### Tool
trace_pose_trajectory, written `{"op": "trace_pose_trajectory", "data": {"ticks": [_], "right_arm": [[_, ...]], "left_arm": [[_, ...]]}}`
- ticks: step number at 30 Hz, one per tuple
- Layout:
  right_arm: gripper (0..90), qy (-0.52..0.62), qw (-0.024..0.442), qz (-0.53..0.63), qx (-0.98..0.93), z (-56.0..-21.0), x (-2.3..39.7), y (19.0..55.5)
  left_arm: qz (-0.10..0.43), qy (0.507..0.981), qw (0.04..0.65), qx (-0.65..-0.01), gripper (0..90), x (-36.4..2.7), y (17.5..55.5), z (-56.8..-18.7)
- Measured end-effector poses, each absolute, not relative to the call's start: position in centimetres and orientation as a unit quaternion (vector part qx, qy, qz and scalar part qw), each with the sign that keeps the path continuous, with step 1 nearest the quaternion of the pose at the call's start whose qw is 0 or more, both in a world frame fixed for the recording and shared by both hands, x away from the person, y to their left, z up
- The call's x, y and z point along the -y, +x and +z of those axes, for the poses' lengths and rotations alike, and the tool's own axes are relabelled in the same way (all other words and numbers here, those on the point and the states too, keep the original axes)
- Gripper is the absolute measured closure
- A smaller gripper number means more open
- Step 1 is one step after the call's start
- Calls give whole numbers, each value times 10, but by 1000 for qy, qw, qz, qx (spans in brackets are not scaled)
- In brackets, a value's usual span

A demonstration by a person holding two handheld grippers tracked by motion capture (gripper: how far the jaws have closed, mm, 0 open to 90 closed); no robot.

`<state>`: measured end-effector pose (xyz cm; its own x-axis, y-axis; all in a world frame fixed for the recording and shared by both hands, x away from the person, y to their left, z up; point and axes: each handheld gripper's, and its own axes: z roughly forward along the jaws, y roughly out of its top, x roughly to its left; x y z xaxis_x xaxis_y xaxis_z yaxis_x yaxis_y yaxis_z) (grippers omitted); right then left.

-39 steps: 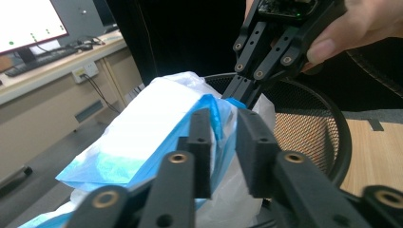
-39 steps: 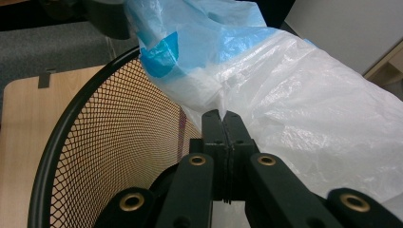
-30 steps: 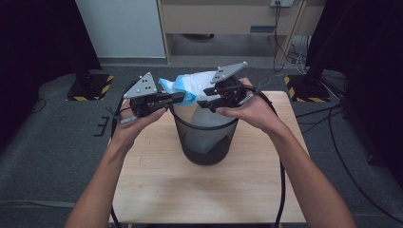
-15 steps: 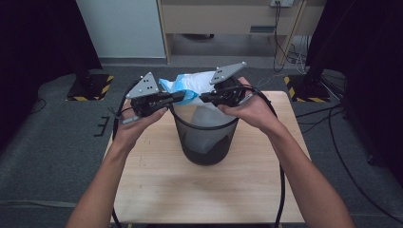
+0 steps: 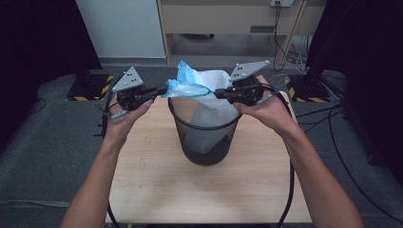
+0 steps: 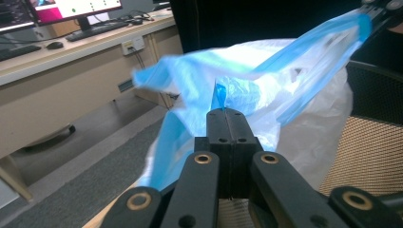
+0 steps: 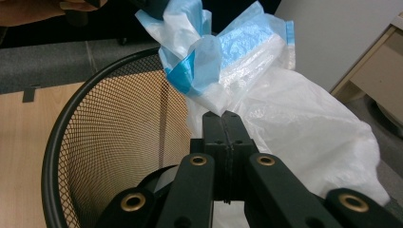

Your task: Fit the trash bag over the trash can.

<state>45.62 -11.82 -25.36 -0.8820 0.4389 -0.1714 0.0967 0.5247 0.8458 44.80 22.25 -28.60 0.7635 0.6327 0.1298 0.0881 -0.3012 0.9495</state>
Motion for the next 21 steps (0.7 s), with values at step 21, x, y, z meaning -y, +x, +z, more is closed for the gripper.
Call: {"op": "trace_pose_trajectory", "data": {"ticks": [21], "right_arm": [[900,226,195,467,-832,-265,175,476]], "left_arm": [[277,754,540,-251,900,-255,437,-290]]}}
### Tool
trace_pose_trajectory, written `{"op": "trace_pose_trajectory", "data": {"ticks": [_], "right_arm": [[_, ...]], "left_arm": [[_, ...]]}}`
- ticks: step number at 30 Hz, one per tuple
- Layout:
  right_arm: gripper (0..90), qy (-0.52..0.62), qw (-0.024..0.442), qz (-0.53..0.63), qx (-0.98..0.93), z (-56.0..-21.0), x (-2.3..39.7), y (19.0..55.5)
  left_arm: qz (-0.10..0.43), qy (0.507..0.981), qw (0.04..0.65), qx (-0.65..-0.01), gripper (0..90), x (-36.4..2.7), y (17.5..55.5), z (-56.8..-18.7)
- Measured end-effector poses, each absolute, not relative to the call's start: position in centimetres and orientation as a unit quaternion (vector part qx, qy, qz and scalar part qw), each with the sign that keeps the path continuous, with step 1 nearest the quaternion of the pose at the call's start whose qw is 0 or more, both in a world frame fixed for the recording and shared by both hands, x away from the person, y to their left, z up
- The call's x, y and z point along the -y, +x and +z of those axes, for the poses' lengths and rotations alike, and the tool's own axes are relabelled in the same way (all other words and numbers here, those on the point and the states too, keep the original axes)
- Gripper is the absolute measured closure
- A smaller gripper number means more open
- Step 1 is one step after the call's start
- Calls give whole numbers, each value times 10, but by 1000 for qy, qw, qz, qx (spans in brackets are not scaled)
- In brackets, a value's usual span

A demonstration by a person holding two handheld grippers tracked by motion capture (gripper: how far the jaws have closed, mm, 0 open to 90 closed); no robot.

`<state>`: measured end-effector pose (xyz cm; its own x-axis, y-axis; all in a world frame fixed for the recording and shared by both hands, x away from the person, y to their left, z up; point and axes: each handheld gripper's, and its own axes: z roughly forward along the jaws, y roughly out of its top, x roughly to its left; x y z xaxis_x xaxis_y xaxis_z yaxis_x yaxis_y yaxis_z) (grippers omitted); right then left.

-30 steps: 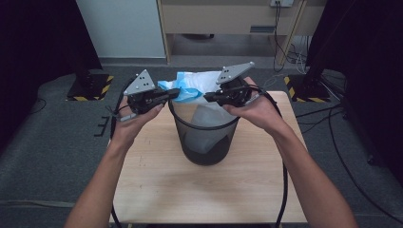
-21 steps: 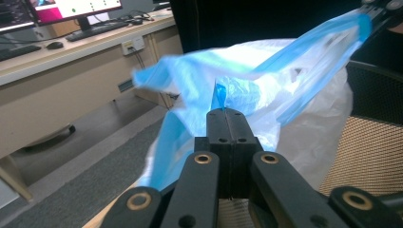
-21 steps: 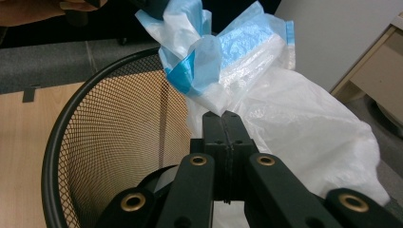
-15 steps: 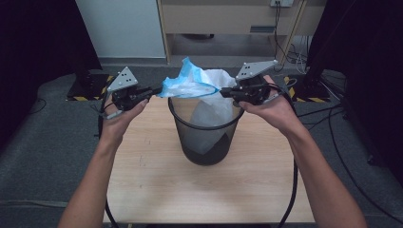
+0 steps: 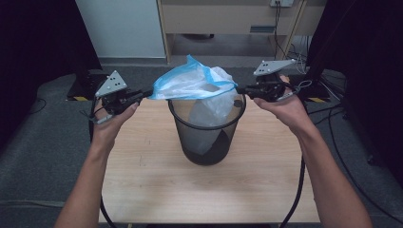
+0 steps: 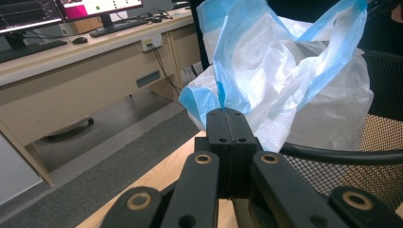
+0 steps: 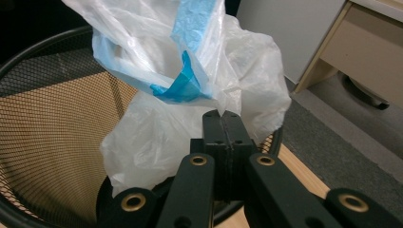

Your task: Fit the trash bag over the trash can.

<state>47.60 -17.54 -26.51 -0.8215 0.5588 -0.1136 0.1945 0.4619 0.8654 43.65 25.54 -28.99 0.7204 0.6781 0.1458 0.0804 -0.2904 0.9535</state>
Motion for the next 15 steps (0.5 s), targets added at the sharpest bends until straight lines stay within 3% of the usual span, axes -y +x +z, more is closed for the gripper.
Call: {"op": "trace_pose_trajectory", "data": {"ticks": [15], "right_arm": [[898,234,195,470,-828,-264,183,478]], "left_arm": [[275,748,543,-265,900,-261,441,-294]]}}
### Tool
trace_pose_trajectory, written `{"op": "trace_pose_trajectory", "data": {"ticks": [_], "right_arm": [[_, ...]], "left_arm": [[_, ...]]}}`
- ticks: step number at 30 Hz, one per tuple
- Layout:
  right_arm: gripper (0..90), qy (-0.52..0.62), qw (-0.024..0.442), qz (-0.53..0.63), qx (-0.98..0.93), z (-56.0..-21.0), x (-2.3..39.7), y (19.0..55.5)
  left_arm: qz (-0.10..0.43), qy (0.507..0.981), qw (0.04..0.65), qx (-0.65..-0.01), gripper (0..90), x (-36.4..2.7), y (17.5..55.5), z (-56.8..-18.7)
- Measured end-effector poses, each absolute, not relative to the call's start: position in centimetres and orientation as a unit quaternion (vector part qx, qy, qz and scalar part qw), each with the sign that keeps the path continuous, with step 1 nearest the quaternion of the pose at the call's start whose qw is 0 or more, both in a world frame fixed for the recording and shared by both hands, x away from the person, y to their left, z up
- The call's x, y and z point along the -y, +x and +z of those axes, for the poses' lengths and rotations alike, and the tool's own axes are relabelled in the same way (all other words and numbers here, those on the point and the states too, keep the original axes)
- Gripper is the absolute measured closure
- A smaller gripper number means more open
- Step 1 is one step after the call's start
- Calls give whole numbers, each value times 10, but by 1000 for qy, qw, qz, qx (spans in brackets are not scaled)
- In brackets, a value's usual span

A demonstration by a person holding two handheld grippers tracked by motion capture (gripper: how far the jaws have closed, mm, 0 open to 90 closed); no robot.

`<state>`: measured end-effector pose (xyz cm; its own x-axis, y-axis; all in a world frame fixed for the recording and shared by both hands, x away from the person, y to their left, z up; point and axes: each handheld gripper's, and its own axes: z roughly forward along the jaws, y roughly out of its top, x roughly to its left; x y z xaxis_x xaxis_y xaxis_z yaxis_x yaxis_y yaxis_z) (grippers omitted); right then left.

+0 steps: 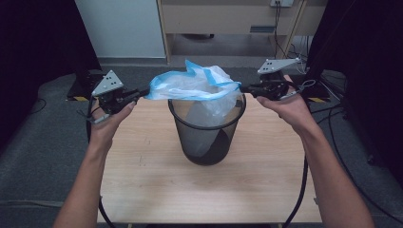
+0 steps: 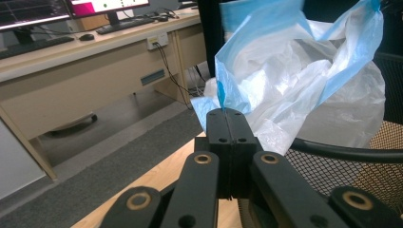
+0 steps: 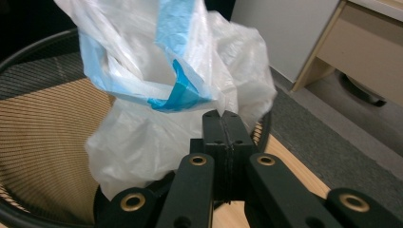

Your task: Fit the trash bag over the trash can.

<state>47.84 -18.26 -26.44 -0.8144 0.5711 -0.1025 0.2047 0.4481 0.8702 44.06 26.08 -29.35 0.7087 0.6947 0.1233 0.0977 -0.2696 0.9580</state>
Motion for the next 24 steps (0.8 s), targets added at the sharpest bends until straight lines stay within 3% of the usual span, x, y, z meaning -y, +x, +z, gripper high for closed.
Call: {"op": "trace_pose_trajectory", "data": {"ticks": [9,14,16,17,18,19,20,21,22,24], "right_arm": [[629,225,193,471,-831,-265,178,471],[431,212,199,473,-832,-267,171,468],[461,212,201,471,-832,-268,167,469],[461,212,201,471,-832,-268,167,469],[579,209,202,471,-833,-268,164,470],[579,209,202,471,-833,-268,164,470],[730,210,201,473,-832,-268,163,471],[730,210,201,473,-832,-268,163,471],[852,213,201,471,-832,-268,163,473],[884,220,201,468,-832,-268,163,475]], "left_arm": [[278,739,554,-262,867,-253,443,-296],[299,726,562,-262,629,-245,444,-298],[302,725,560,-262,529,-244,444,-298],[301,724,562,-263,529,-244,445,-299],[296,724,565,-264,463,-244,447,-300],[296,724,565,-264,433,-244,447,-300],[289,724,568,-265,407,-244,448,-301],[289,724,568,-265,390,-244,448,-301],[284,720,575,-264,382,-244,447,-302],[284,721,575,-261,379,-244,446,-302]]}}
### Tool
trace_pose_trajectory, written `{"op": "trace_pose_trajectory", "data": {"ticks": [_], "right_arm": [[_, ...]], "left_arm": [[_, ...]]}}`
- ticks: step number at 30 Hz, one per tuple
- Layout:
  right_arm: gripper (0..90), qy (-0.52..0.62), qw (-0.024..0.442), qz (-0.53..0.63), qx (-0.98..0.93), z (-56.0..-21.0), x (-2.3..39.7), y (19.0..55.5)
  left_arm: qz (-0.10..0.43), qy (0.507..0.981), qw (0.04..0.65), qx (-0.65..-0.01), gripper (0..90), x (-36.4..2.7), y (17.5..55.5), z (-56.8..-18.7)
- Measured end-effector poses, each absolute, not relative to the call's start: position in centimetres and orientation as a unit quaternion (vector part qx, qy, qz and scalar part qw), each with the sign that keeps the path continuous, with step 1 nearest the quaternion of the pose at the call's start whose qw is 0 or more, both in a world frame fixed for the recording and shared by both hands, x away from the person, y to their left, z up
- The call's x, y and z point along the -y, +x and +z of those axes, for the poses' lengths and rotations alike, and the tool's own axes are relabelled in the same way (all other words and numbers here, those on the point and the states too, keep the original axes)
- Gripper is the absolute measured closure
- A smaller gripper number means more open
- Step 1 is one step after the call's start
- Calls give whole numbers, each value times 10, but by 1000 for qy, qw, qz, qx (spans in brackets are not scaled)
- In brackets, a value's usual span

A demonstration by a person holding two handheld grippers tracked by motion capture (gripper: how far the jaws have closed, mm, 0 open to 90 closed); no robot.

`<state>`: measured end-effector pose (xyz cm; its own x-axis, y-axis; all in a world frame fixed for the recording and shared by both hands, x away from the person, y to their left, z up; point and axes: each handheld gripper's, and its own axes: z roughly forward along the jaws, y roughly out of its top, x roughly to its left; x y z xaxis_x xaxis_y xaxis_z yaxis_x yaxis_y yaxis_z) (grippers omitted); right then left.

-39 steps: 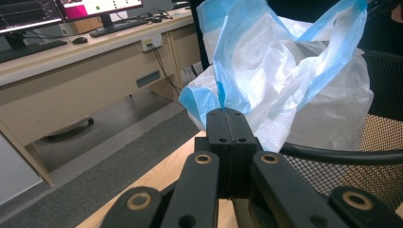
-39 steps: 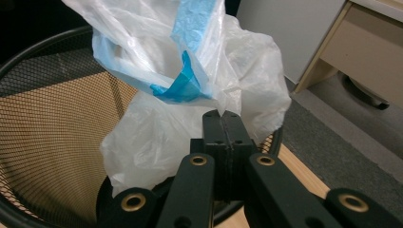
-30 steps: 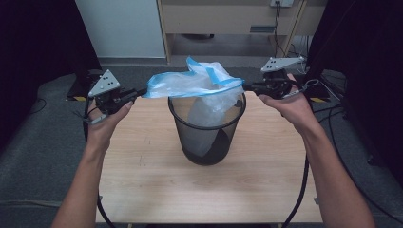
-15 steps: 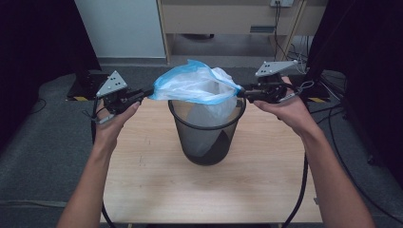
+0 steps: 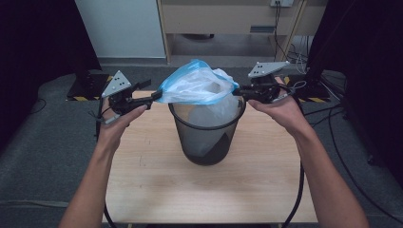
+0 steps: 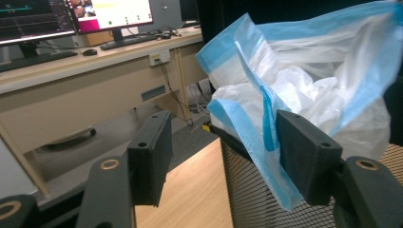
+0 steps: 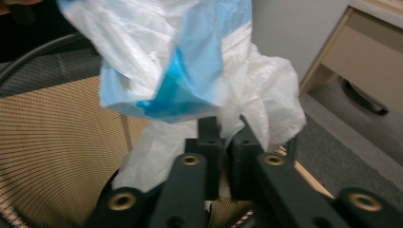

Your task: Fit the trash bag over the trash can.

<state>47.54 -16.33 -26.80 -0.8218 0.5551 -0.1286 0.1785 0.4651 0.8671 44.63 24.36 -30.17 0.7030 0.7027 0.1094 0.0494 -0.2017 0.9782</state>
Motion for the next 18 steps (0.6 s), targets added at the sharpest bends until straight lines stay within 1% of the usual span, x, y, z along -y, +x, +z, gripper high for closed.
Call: {"op": "trace_pose_trajectory", "data": {"ticks": [3,8,12,18], "right_arm": [[900,255,207,465,-822,-269,167,485],[900,274,207,464,-817,-270,169,493],[900,282,208,462,-815,-270,170,500],[900,290,202,469,-809,-267,168,508]], "left_arm": [[281,721,583,-249,367,-241,442,-301],[277,724,583,-241,358,-240,438,-301],[278,718,592,-237,355,-242,432,-301],[262,725,596,-224,319,-241,423,-300]]}}
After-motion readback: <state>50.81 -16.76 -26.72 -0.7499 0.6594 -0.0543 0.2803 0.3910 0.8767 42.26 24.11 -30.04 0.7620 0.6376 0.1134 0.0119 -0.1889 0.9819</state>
